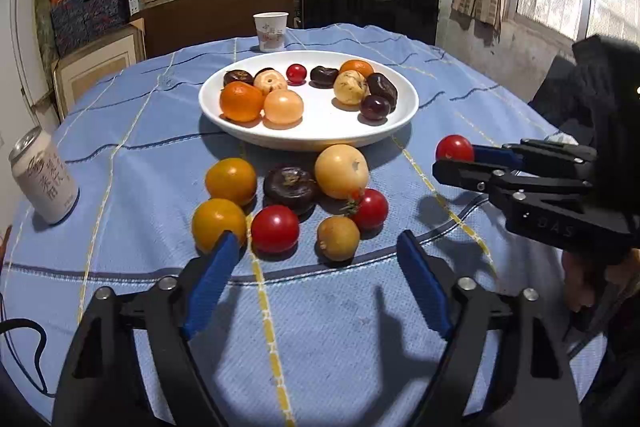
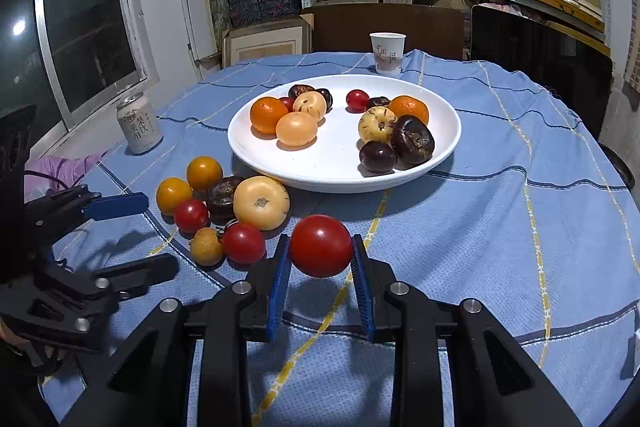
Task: Organize fruits
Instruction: 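Grasp a small yellow-brown fruit with the left tool while the right tool holds the tomato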
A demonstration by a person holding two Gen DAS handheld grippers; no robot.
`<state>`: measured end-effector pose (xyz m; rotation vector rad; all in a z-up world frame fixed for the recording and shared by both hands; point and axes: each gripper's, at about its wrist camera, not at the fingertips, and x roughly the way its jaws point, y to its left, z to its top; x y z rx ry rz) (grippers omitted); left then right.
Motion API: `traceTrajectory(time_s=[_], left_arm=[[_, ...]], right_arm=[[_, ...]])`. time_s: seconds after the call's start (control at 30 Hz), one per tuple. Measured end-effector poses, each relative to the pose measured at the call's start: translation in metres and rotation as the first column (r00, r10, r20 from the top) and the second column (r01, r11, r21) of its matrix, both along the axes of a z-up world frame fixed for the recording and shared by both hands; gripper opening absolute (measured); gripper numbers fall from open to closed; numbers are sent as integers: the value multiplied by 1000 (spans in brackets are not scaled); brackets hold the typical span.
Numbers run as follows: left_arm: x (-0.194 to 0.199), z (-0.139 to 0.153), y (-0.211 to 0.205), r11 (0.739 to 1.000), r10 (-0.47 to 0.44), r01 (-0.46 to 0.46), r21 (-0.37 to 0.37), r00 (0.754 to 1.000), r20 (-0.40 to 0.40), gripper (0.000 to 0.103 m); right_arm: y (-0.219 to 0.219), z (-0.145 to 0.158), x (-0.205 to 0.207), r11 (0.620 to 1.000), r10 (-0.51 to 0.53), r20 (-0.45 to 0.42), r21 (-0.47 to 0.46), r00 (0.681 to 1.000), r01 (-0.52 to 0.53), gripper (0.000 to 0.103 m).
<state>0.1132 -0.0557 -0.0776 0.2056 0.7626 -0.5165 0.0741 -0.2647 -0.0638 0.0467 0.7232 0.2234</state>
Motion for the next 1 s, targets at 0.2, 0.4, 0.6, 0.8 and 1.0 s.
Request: traceTrajectory(time_s=[0.2,0.4,0.6,0.8,1.0], left_arm=[[22,-12,-7,999,42,-41,18,997,-65,61],[19,-13,-11,999,24,-22,32,999,-49,61],[8,-9,-17,995,-97,94,-36,993,-72,63],[6,-6,-15,981,-163,150,-124,981,-108,63],[17,-16,-25,990,-135,128,-63,983,-128,63]], right_arm=[[-8,1,-4,1000,-16,11,23,1000,16,30],[-9,0,-3,999,-15,3,31,1000,15,30],[-9,-1,-3,999,-15,4,35,1000,15,31],[-10,1,-4,999,-15,5,46,1000,15,31],[-9,1,-4,999,-6,3,40,1000,5,31]])
